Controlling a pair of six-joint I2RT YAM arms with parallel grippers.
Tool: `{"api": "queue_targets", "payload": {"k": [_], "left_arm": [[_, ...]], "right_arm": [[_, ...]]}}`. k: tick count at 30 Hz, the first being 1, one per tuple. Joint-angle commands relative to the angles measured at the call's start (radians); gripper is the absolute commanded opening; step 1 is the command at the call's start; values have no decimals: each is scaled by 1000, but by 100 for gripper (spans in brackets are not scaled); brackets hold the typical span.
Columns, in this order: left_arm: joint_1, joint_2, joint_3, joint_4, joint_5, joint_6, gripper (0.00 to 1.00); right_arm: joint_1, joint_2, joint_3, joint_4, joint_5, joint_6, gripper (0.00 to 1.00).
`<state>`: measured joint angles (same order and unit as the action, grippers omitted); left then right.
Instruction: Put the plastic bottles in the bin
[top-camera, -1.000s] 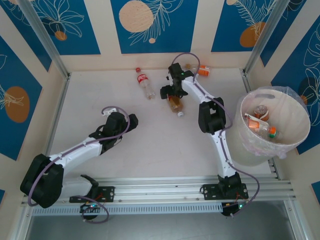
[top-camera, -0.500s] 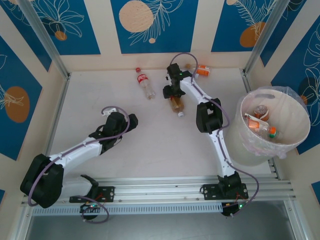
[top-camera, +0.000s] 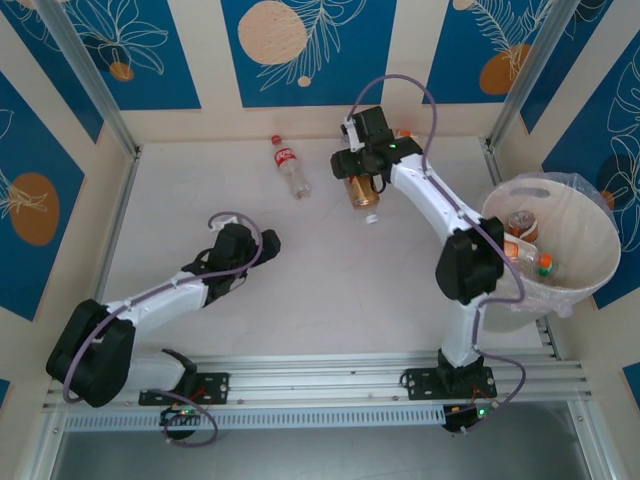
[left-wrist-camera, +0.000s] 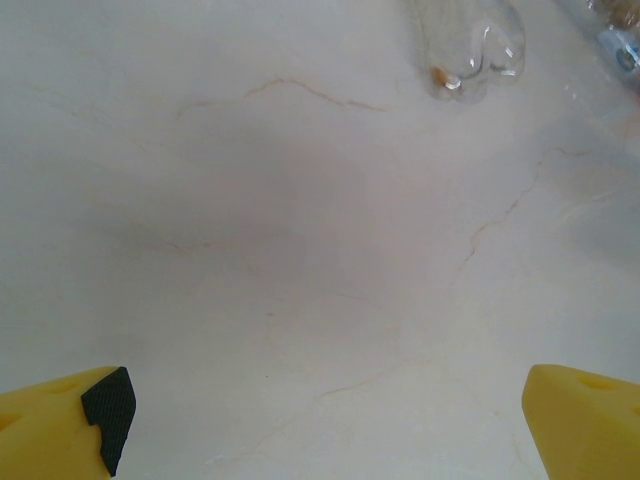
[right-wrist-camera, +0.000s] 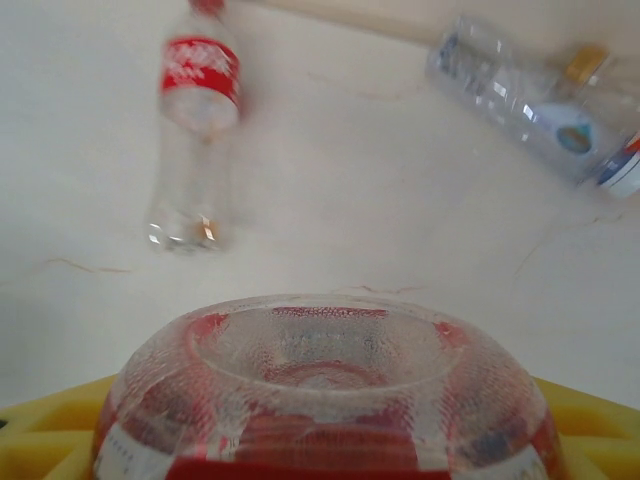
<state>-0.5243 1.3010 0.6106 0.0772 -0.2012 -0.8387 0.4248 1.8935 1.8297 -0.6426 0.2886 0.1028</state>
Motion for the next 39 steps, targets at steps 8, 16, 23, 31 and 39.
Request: {"api": "queue_targets", "payload": {"k": [8,16,23,31,39], "left_arm": [[12,91,63,105,162,37,100],[12,160,92,144,217,36,100],[12,228,129,164,268,22,100],[12,250,146,170,286,26,100],[12,259,159,171,282,28,100]], "right_arm": [[5,-374,-288,150,1,28,55],[-13,-650,-361,118,-38,81,55],[-89,-866,-424,166,-12,81,55],[-293,-1005,-467,216,133,100,56],[-570,-1040,-543,314,399,60,56]]}}
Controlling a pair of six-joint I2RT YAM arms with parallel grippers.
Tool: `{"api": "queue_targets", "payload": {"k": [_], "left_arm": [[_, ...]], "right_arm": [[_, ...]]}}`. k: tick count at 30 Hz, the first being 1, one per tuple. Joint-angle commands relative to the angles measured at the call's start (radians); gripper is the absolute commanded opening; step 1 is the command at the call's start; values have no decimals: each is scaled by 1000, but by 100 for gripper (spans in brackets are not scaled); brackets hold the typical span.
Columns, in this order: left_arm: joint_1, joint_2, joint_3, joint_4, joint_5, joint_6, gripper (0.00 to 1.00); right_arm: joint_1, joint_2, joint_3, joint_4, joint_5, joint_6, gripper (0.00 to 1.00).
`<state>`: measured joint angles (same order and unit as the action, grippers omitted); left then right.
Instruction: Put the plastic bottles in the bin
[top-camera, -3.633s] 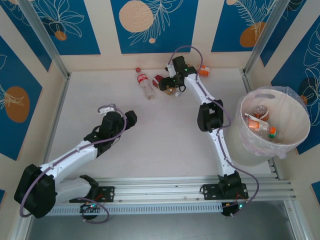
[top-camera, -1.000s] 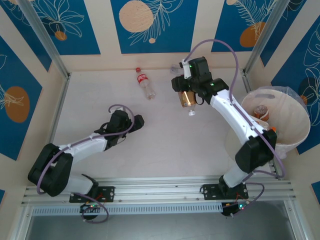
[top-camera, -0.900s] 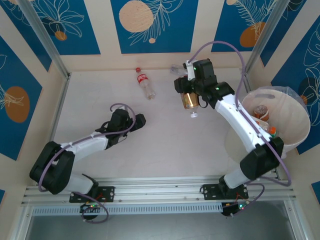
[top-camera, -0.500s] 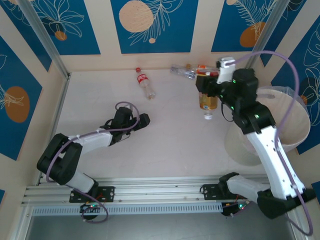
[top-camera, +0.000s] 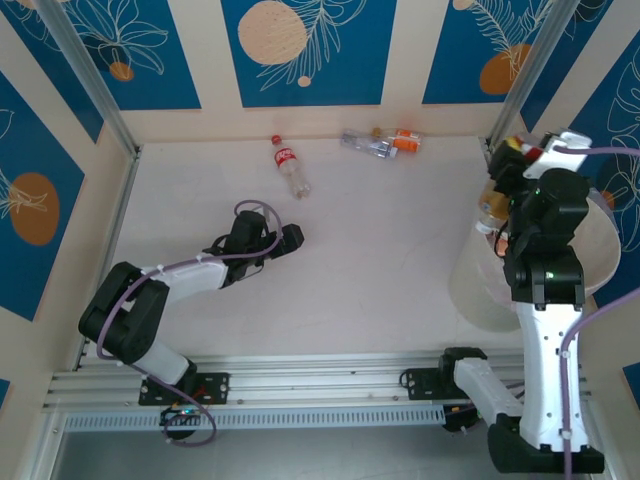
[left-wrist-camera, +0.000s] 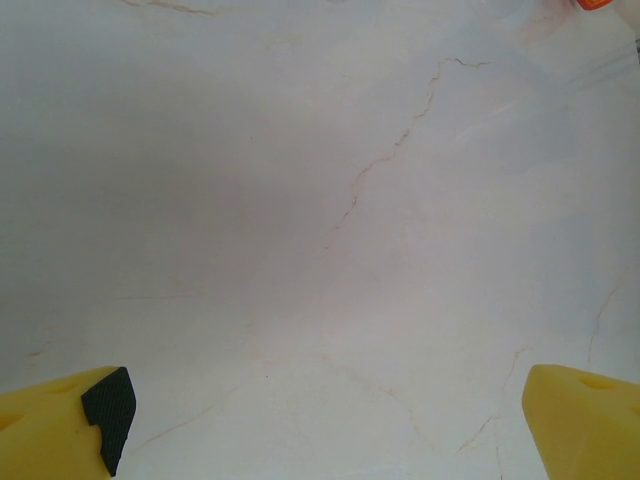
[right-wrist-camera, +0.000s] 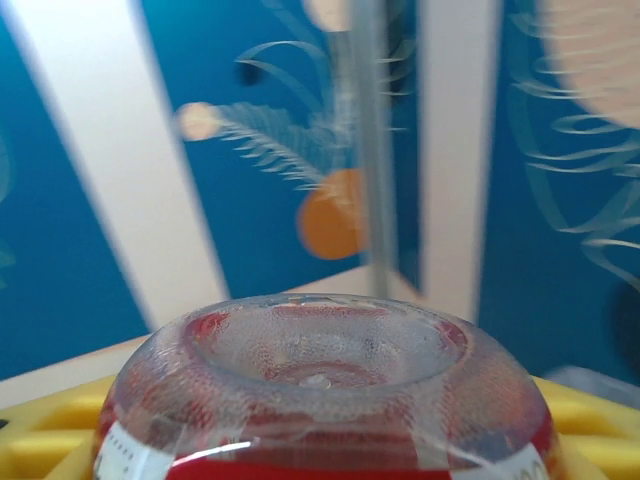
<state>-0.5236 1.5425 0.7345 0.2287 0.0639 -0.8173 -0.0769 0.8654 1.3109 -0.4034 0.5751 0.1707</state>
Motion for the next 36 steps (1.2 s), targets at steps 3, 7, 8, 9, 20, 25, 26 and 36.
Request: {"api": "queue_targets", "payload": {"k": [3,7,8,9,20,25,26,36], "left_arm": [[12,19,34,23,17,1,100],[12,23,39,18,11,1,100],[11,25,45,13,11,2,100],[11,28,55,6,13,5,100],[11,99,137,-20,84,10,100],[12,99,125,-9,79,-6,100],[11,99,125,-9,77,-6,100],[11,116,133,-13,84,-13,100]], "right_arm": [[-169,3,-45,79,119,10,56],[-253,26,-68,28,216,52,60],[-267,26,-76,13,249,56,62],[-281,25,-88,0,284,58,63],[-388,41,-157,-137,348,97,85],[-385,38,-143,-159,385,111,92],[-383,28,-141,-158,372,116,92],[-361,51,-118,-207,109,137,92]]}}
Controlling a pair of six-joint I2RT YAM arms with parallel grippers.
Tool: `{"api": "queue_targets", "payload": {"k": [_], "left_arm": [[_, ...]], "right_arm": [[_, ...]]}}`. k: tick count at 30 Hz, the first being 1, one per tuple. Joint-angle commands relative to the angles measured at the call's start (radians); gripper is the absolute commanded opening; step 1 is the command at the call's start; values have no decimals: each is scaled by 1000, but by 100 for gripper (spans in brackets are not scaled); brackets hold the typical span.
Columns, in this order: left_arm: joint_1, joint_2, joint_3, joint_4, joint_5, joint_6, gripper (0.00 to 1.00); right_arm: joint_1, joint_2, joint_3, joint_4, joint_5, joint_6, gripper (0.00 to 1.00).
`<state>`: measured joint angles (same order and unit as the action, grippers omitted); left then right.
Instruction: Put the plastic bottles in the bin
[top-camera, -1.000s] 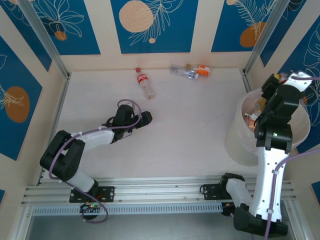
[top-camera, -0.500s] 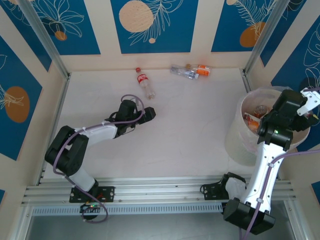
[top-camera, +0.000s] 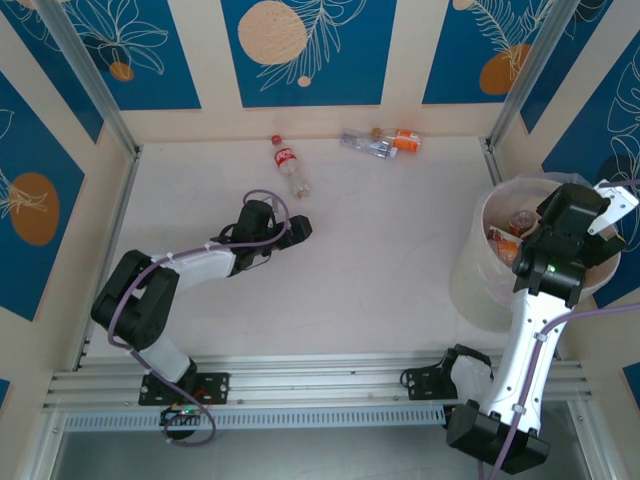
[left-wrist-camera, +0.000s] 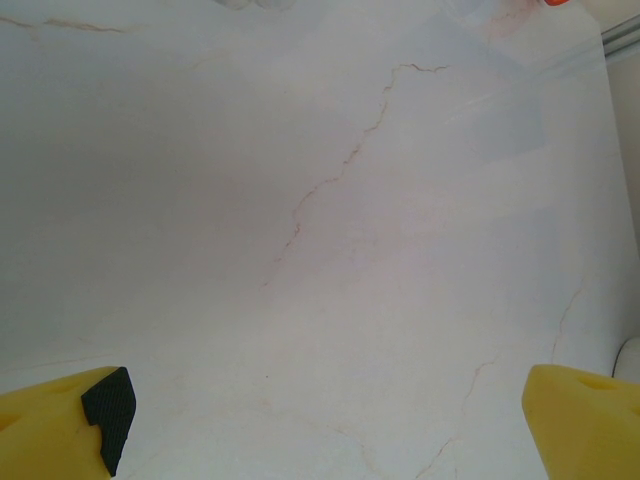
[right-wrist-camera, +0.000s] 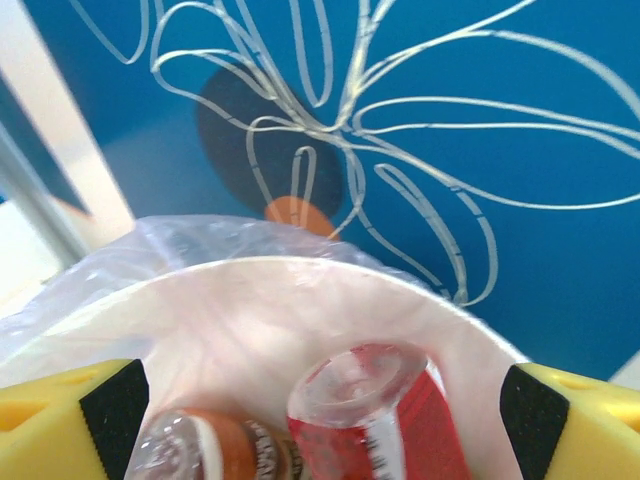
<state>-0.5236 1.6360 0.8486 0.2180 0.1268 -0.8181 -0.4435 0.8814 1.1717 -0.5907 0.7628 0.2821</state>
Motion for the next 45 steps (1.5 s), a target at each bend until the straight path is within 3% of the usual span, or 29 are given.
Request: {"api": "queue_targets", "payload": {"k": [1,7,15,19,22,26,29,35,45], "left_arm": [[11,24,21,-4,23,-11,100],[11,32,40,-34,23,7,100],[11,100,246,-228,-52,120,100],[12,187,403,-350,-111,162,100],[13,255,503,-422,-202,163,100],[25,353,639,-488,-272,153,100],[31,424,748,-552,-325,141,100],[37,584,966,-689,-475,114,100],[65,803,1265,-769,-363,122,97]], "right_arm": [[6,54,29,-37,-78,32,92],[8,114,18,-92,-69,80,94],[64,55,66,-142,-297,130,99],[143,8,115,-177,-370,138,99],[216,-37,93,-138,-487,125,100],[295,-80,34,-24,-765,113,99],[366,-88,-14,40,-873,128,99],[497,-103,-81,91,-898,124,99],[608,-114,-109,81,-857,69,99]]}}
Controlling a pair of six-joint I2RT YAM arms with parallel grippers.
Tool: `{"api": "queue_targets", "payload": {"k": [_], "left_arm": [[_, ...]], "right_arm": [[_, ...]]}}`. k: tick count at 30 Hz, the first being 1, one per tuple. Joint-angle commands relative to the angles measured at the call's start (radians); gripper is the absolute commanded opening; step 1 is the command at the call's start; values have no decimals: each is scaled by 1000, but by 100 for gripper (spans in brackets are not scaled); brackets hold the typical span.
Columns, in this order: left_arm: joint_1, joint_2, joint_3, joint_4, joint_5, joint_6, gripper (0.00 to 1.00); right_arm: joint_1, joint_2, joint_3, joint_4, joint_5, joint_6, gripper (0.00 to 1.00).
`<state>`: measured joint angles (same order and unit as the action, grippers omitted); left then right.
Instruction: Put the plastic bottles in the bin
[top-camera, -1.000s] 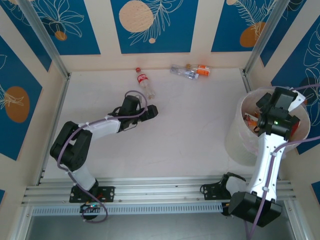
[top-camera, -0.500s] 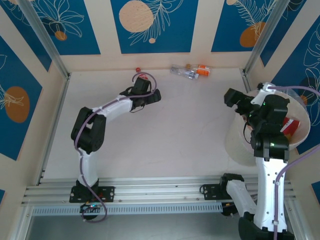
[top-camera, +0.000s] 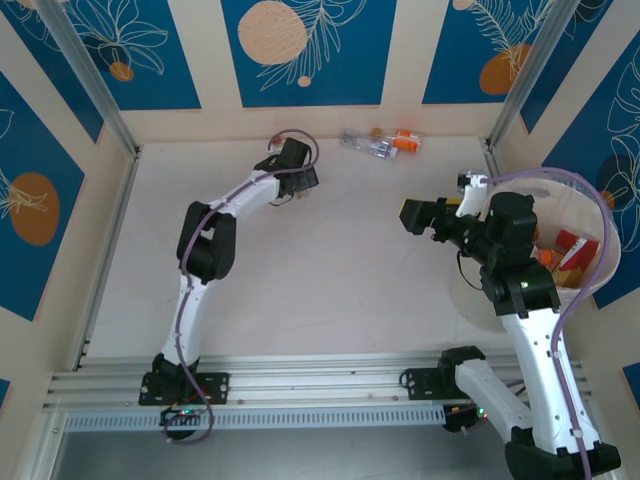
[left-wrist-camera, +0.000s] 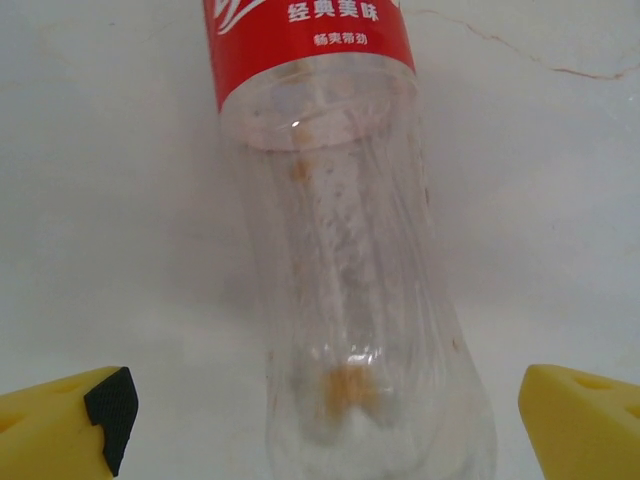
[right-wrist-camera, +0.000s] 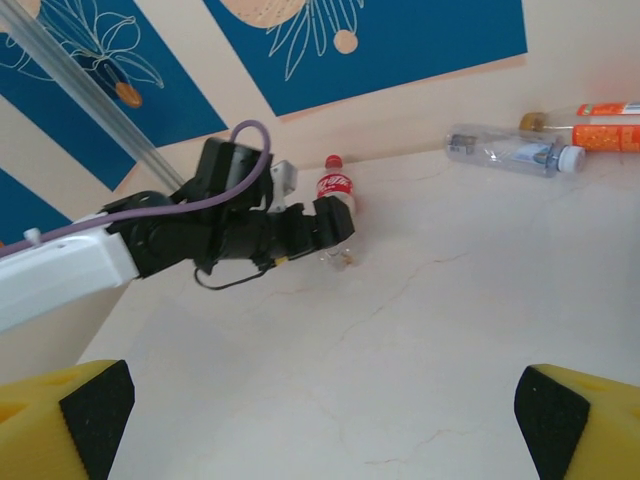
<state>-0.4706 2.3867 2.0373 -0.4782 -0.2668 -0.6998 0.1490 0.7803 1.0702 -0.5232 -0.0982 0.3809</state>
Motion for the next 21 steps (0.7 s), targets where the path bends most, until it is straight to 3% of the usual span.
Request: {"api": "queue_targets", "payload": {"k": [1,6,14,21], "left_arm": [[12,73,106,-85,35,6,97],[21,131,161,-92,50,-2,92],[20,137,135,-42,89,95,72],[20,24,-78,111,117,149,60]], "right_arm": [[22,-13,-3,1,19,-40,99],[36,-20,15,-41,75,-57,100],[46,-26,17,-58,112,-60,99],[49,-20,3,-27,113,-61,99]]}}
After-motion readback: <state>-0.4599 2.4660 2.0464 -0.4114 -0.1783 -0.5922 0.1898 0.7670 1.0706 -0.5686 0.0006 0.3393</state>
